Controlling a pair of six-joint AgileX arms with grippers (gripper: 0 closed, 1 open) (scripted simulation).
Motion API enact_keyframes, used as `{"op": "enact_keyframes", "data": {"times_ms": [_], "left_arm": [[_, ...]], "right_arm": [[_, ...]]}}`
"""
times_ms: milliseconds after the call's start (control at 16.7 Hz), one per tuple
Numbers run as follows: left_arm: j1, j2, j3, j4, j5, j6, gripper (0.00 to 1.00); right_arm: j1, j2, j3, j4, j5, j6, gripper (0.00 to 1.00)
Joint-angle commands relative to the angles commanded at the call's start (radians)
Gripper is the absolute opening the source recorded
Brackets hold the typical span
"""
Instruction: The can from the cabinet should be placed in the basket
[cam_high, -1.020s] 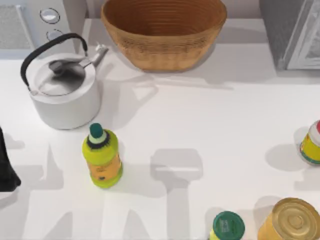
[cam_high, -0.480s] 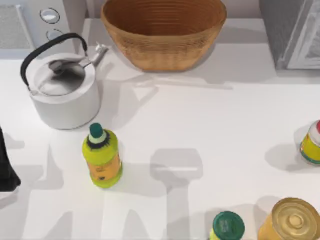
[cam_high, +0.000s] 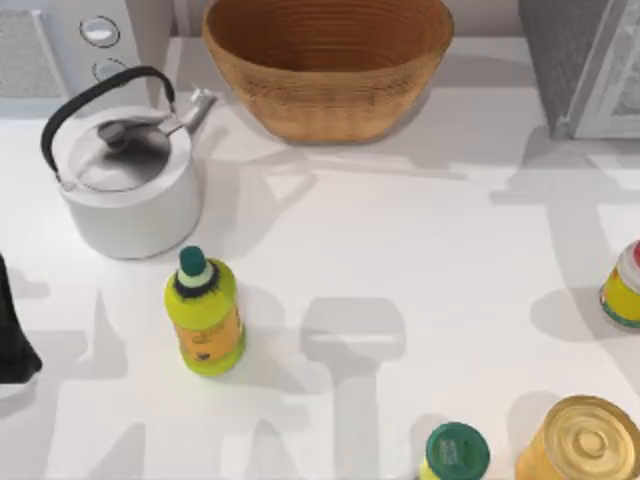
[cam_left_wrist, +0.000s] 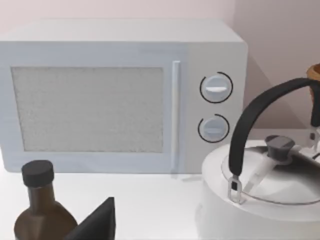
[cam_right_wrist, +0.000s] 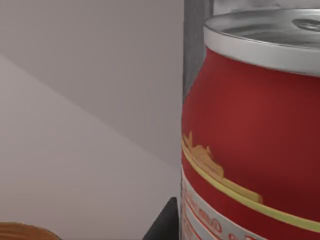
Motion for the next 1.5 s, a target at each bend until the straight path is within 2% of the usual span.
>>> {"op": "enact_keyframes", "data": {"times_ms": [420, 720, 960, 1500], "left_arm": [[0.000, 0.000, 0.000, 0.000, 0.000, 0.000, 1.00], [0.000, 0.000, 0.000, 0.000, 0.000, 0.000, 1.00], [0.000, 0.000, 0.000, 0.000, 0.000, 0.000, 1.00], [0.000, 0.000, 0.000, 0.000, 0.000, 0.000, 1.00]], "right_arm": [[0.203, 0.786, 0.613, 0.139, 0.215, 0.004, 0.00], [0.308, 1.188, 0.929, 0.215, 0.324, 0.007, 0.00], [0.349, 1.334, 1.047, 0.246, 0.366, 0.008, 0.00], [0.343, 1.369, 1.079, 0.240, 0.361, 0.010, 0.00]]}}
